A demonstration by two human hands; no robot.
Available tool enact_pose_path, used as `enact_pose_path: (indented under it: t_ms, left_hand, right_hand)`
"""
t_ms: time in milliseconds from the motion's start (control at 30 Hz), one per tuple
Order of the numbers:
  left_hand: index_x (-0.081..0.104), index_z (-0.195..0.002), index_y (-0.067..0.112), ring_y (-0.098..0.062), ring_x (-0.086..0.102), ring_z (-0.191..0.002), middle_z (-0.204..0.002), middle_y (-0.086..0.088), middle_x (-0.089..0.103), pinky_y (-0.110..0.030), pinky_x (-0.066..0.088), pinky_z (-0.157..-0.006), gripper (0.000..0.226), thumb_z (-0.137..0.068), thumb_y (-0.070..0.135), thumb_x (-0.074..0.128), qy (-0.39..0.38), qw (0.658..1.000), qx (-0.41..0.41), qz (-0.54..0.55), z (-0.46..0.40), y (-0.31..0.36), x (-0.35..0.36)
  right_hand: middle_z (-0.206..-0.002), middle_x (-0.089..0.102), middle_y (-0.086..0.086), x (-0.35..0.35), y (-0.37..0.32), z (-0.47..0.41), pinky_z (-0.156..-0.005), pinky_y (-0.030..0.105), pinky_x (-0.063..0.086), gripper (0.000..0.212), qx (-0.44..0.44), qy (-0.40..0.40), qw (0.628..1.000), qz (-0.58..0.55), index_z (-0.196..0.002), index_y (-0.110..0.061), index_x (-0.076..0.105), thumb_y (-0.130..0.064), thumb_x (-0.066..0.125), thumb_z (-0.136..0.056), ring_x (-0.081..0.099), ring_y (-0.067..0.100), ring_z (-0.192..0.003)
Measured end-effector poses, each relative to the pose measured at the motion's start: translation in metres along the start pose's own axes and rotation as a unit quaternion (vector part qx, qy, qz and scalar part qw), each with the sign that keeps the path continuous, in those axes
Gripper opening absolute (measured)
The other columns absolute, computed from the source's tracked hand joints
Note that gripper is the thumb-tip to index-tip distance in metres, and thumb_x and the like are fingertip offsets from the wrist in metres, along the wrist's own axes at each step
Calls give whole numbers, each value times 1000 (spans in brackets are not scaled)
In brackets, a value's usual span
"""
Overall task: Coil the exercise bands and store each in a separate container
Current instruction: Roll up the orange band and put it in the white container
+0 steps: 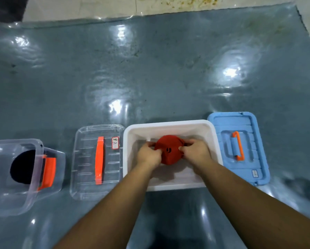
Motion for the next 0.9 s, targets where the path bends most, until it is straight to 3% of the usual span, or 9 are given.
enact_pose_path:
  t_ms: [167,300,400,567,733,833,900]
  left_hand:
    - [67,-120,18,-28,71,-99,-111,-7,74,-47,60,-92,30,-91,13,71,24,999,7,-23,-2,-2,1]
    - [68,-122,17,-30,71,-100,-112,-8,75,-46,60,-92,31,-91,16,73,26,999,3,-44,-6,-1,1]
    - [68,-121,14,-29,71,-102,-113,-9,75,-43,59,-94,33,-90,20,76,29,998,2,-61,-5,0,0]
    - [59,-102,16,-32,68,-100,-107,-10,71,-35,54,-86,30,-87,30,80,66,989,17,-130,3,7,-8]
    - [71,-92,14,-33,71,-98,-103,-13,76,-32,53,-81,11,-92,25,73,35,981,42,-186,14,22,-10]
    - [78,-100,8,-34,72,-99,-102,-15,77,-34,56,-81,16,-93,15,65,3,979,50,-197,24,27,-13]
    - [78,-96,5,-37,72,-97,-99,-18,77,-36,56,-79,18,-90,10,61,-19,978,57,-199,35,29,-14]
  right_hand:
    - [-116,75,8,4,3,-4,-103,50,55,35,4,-11,1000,24,-125,-15,72,-4,71,-92,69,31,-109]
    - [-122,75,7,3,0,-5,-104,35,49,35,-10,-13,998,58,-127,-16,72,-7,70,-93,68,28,-115]
    - [-124,75,9,3,-3,-2,-101,32,47,37,-22,-7,997,73,-129,-14,72,-8,70,-93,68,28,-117]
    - [-120,75,15,2,-13,4,-97,35,50,32,-22,-3,990,140,-126,-8,71,-9,64,-95,69,34,-113]
    - [-128,66,21,5,-17,13,-99,43,52,50,11,-6,972,234,-149,1,43,-17,54,-104,64,39,-120]
    - [-113,69,16,6,-25,27,-85,39,51,31,-34,-46,958,281,-125,0,64,-17,55,-100,65,38,-115]
    - [-116,69,14,4,-28,35,-86,38,52,43,-28,-47,945,323,-134,0,58,-20,60,-96,65,36,-117]
Point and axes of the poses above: each hand's wrist, its own z-axis away from the middle knuckle, its own x-axis out of the palm, y = z × x, the point moved 6 cm from there along -z, towards the middle knuckle
